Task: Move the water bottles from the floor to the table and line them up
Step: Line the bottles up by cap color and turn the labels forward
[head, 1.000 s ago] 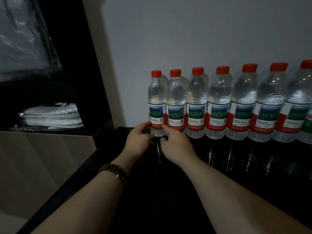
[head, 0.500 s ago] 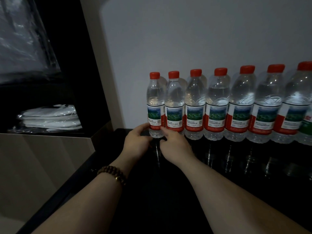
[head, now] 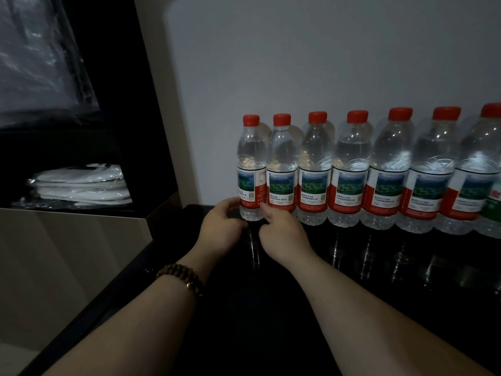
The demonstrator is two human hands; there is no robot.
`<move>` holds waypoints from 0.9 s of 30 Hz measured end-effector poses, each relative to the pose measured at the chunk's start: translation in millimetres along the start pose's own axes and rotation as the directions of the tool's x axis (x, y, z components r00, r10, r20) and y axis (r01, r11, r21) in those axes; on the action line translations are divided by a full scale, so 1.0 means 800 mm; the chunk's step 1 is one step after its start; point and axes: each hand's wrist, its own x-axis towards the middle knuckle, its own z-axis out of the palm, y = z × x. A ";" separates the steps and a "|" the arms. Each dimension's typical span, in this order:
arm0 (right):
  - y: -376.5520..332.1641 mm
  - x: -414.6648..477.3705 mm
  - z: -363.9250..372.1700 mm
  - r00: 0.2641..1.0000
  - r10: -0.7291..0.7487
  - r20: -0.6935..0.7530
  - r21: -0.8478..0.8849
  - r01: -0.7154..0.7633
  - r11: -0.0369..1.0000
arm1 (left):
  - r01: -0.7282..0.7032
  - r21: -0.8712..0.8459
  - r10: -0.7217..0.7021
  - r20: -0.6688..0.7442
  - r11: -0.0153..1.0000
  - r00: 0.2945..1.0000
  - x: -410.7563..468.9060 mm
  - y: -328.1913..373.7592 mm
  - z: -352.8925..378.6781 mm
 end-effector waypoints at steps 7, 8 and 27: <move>-0.005 -0.005 -0.002 0.999 -0.010 0.042 -0.069 0.013 0.998 | 0.007 0.037 -0.008 0.028 0.999 1.000 0.003 -0.002 -0.002; -0.004 -0.004 -0.002 0.999 -0.010 0.039 -0.063 0.013 0.998 | 0.002 0.043 -0.004 0.041 0.999 0.999 0.003 -0.001 -0.001; -0.001 0.000 -0.001 1.000 -0.003 0.030 -0.095 0.006 0.995 | 0.015 -0.086 -0.018 -0.032 0.996 0.999 0.002 -0.004 -0.003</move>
